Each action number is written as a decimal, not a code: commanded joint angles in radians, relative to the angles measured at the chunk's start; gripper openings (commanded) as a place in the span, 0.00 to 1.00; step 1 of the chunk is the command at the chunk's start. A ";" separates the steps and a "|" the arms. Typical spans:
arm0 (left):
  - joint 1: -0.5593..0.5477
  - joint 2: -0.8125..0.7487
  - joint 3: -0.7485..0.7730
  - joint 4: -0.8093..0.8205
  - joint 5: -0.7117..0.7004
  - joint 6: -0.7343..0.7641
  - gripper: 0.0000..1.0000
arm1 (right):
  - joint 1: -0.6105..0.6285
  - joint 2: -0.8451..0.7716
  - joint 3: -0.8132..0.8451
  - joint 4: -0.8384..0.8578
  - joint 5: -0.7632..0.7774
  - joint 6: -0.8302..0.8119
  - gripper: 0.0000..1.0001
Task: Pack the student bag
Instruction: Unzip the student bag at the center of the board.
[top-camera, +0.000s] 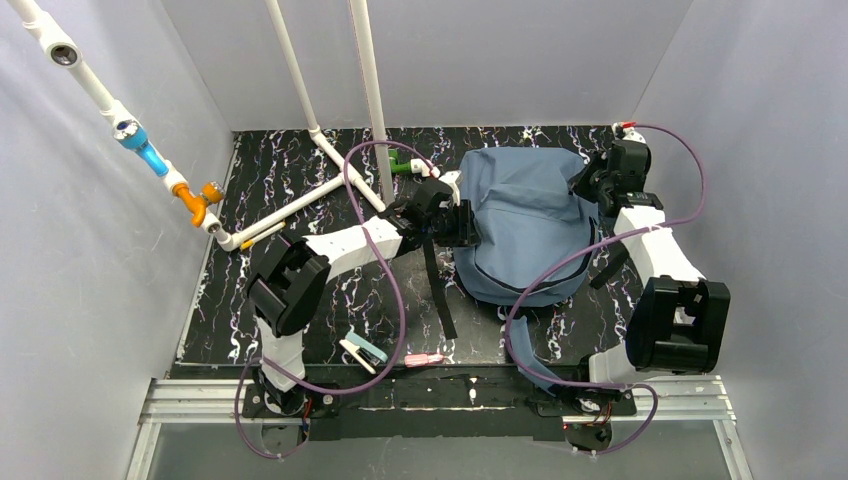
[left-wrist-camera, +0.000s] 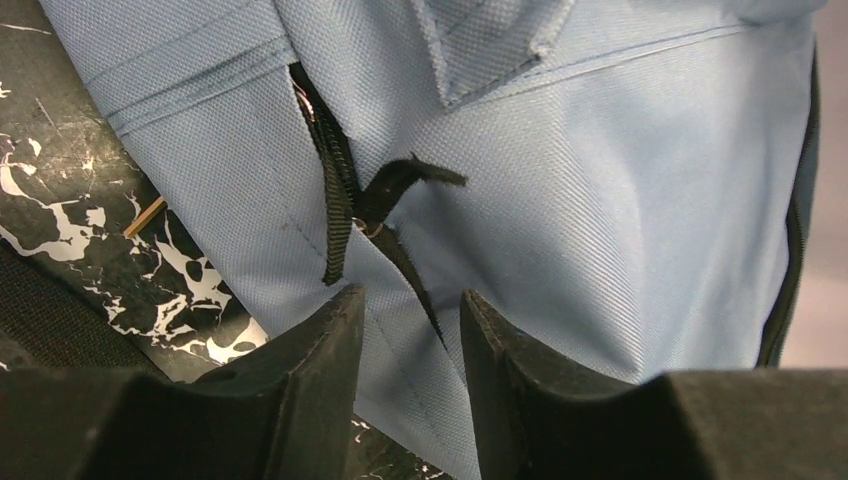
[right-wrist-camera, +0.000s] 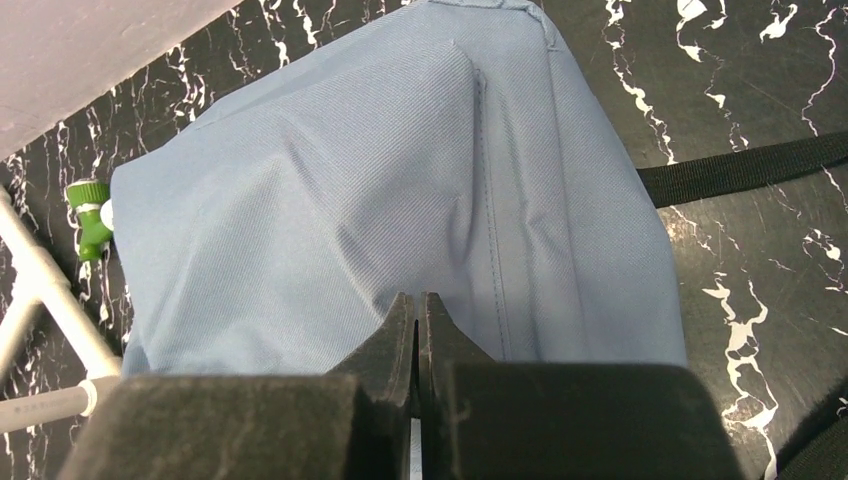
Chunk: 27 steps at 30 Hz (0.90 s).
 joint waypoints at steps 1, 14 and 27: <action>0.003 0.025 0.016 -0.006 -0.011 -0.029 0.36 | 0.018 -0.065 0.061 -0.054 -0.036 -0.028 0.01; 0.002 0.072 0.037 0.008 -0.011 -0.037 0.22 | 0.476 0.093 0.143 0.052 0.134 -0.016 0.01; 0.002 0.006 -0.026 0.027 -0.030 -0.008 0.22 | 0.423 0.086 0.113 0.167 -0.089 0.227 0.01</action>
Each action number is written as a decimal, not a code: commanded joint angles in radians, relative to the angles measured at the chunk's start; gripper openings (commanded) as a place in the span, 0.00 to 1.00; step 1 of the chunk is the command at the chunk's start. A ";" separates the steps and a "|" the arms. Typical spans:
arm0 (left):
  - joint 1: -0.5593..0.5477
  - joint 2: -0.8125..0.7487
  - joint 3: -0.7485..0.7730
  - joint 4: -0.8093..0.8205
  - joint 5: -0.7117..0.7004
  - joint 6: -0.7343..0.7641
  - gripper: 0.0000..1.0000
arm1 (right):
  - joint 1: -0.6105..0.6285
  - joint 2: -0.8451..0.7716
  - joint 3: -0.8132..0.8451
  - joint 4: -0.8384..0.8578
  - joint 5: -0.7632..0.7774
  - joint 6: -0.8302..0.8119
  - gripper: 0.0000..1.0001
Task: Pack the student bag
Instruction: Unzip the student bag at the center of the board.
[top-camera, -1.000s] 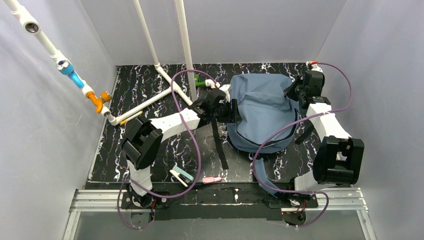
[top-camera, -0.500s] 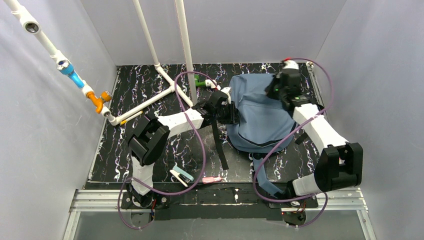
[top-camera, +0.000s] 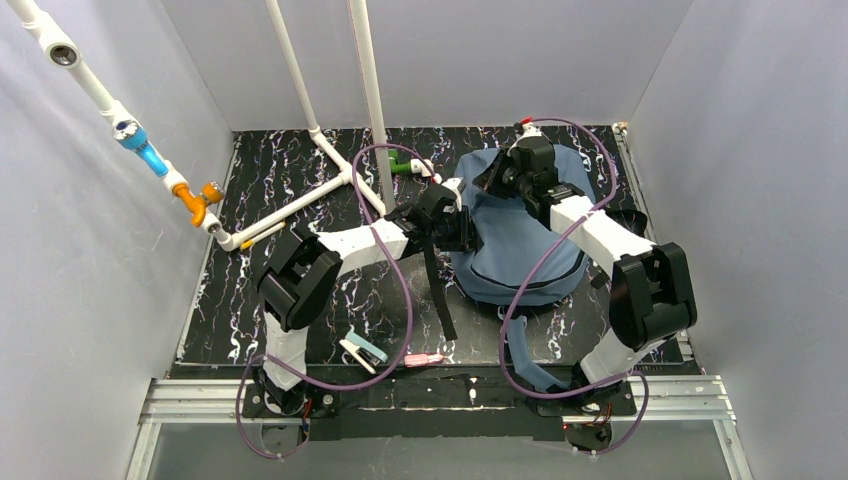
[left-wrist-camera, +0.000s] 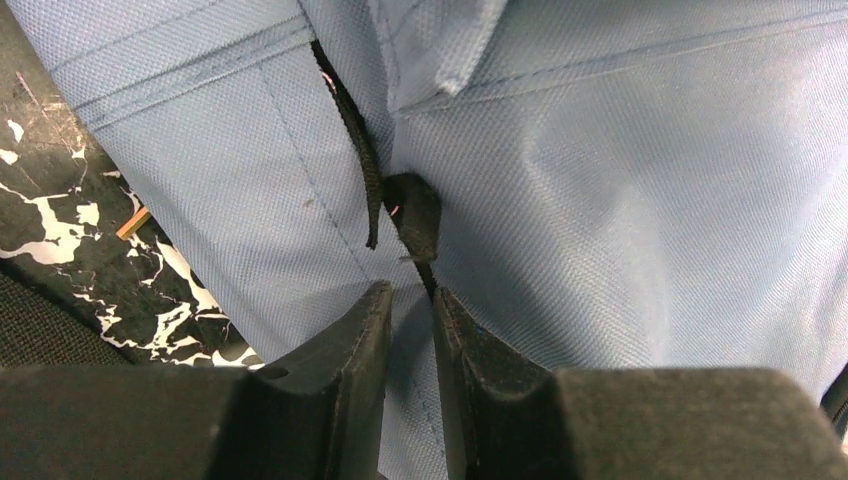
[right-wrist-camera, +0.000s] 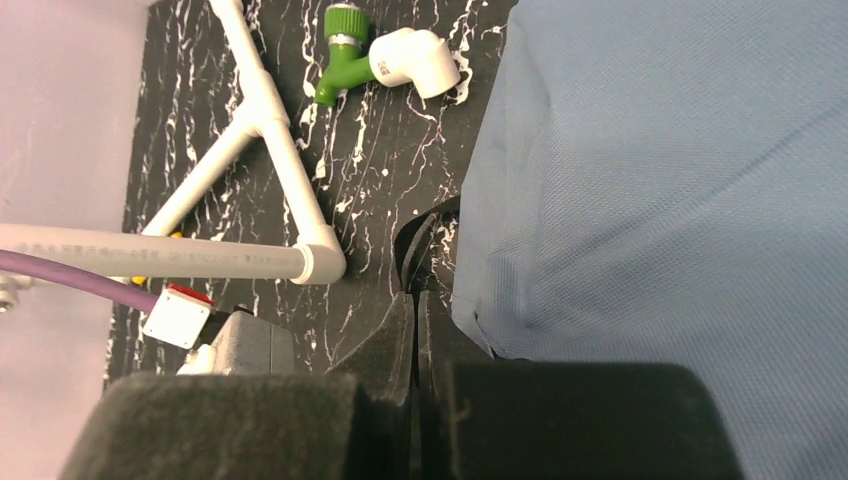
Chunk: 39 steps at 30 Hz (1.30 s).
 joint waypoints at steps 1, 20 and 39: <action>0.003 -0.078 -0.040 0.010 -0.011 0.006 0.23 | -0.047 -0.102 0.001 0.023 -0.010 0.078 0.01; 0.010 -0.074 -0.116 0.154 0.054 -0.038 0.32 | 0.077 0.035 0.064 0.036 -0.165 -0.020 0.01; 0.011 -0.277 -0.198 0.123 0.076 -0.008 0.54 | -0.173 -0.177 0.052 -0.312 0.006 -0.221 0.75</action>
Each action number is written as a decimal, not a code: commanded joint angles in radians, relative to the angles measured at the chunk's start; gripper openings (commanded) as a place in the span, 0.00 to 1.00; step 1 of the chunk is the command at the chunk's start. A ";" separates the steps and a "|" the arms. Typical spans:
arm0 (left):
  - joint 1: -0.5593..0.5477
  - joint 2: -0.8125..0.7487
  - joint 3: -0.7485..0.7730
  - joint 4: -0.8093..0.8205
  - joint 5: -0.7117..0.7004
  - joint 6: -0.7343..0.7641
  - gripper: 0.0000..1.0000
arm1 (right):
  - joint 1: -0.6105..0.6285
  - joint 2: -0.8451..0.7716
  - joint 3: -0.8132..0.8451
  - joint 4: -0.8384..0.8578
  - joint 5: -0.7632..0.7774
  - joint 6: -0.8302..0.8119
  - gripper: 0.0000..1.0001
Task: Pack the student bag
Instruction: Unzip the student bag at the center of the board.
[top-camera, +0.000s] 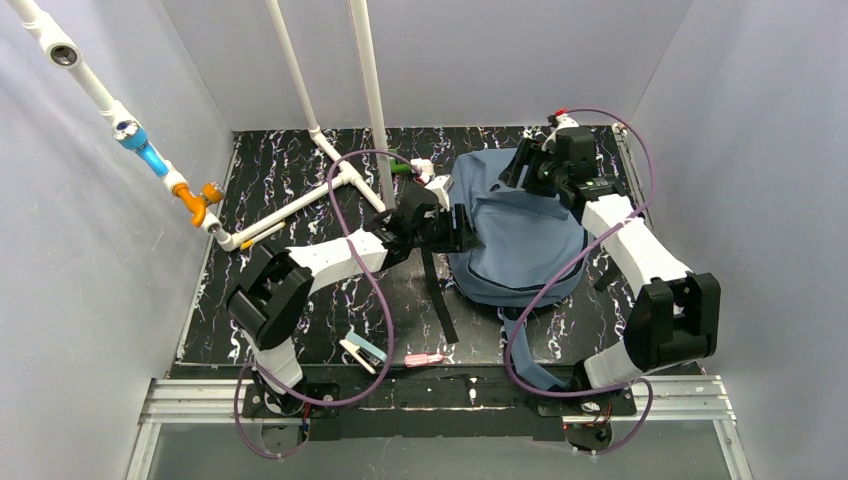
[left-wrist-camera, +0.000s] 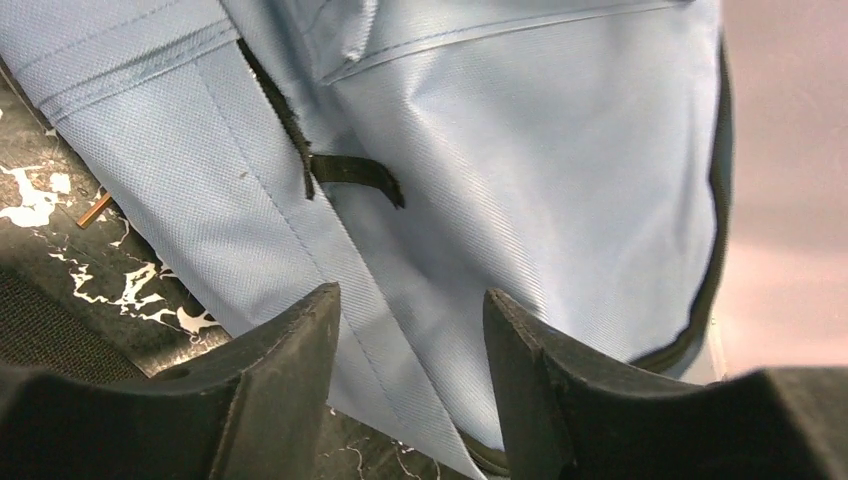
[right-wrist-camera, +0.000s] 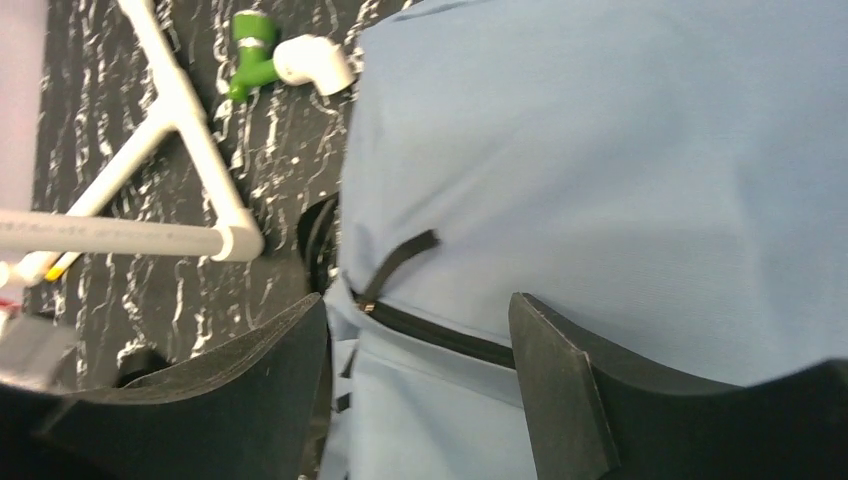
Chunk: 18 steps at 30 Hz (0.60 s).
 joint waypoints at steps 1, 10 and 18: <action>0.004 -0.131 -0.029 -0.031 0.012 0.025 0.56 | -0.054 -0.052 -0.006 -0.053 0.029 -0.077 0.75; 0.014 -0.368 -0.088 -0.300 -0.045 0.110 0.63 | -0.055 -0.155 -0.343 0.071 -0.010 -0.073 0.72; 0.020 -0.632 -0.214 -0.486 -0.113 0.120 0.68 | -0.055 -0.191 -0.374 0.103 0.005 -0.135 0.75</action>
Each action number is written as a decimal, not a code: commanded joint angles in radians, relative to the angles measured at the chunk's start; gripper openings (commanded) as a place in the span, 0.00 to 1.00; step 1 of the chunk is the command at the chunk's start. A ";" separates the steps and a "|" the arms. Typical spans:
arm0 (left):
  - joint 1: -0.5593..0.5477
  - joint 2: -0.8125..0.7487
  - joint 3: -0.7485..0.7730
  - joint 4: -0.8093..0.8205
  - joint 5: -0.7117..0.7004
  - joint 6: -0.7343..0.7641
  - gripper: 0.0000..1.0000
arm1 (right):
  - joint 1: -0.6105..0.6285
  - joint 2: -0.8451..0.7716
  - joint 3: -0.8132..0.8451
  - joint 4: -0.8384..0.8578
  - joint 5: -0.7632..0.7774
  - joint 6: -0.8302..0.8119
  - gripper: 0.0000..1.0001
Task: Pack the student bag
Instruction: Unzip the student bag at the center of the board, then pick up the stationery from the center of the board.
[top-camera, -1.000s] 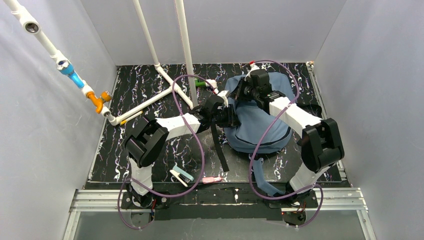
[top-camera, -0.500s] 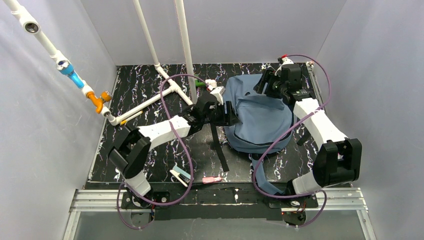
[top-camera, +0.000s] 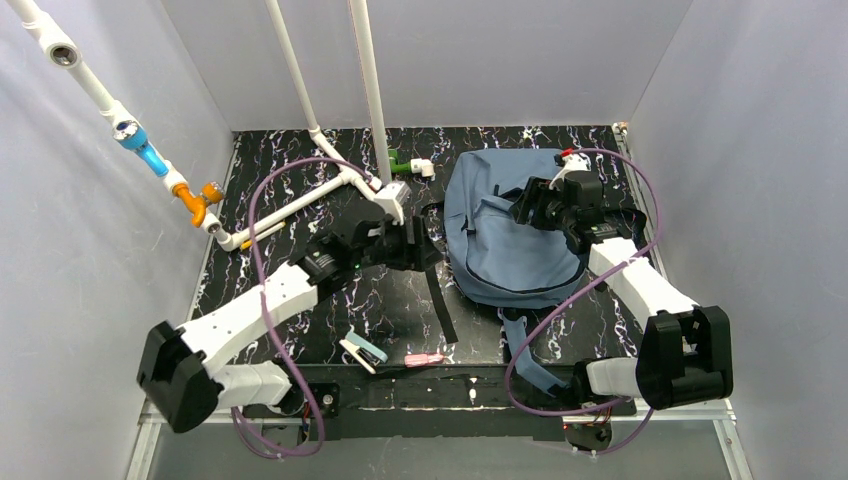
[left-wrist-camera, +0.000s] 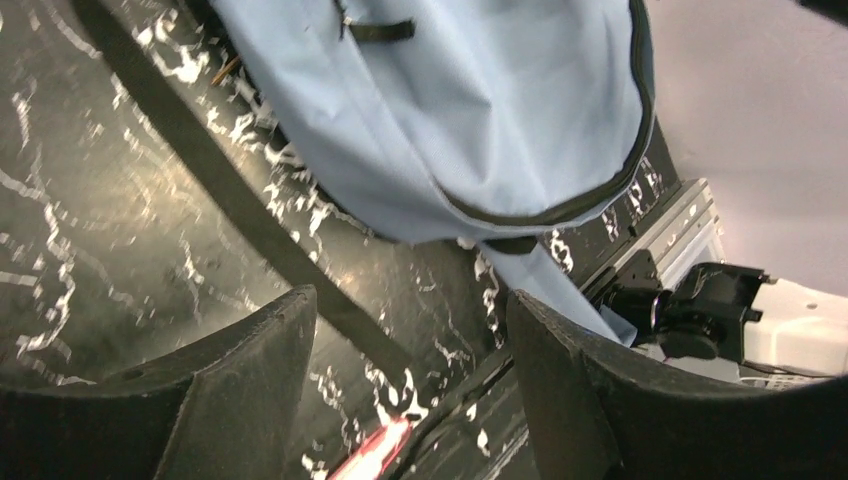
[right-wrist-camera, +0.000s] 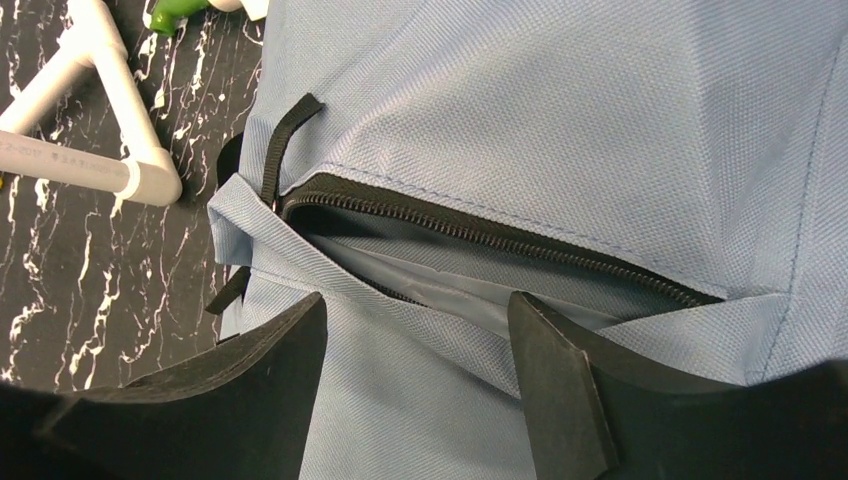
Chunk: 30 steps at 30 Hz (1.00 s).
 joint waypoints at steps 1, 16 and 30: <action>0.007 -0.111 -0.044 -0.207 -0.063 0.021 0.68 | 0.004 0.006 0.028 -0.113 -0.015 -0.055 0.77; 0.010 -0.490 -0.114 -0.433 -0.503 -0.005 0.75 | 0.438 -0.199 0.207 -0.437 0.266 -0.155 0.94; 0.010 -0.574 -0.080 -0.459 -0.592 0.051 0.86 | 1.091 -0.015 0.030 -0.298 0.281 -0.200 0.78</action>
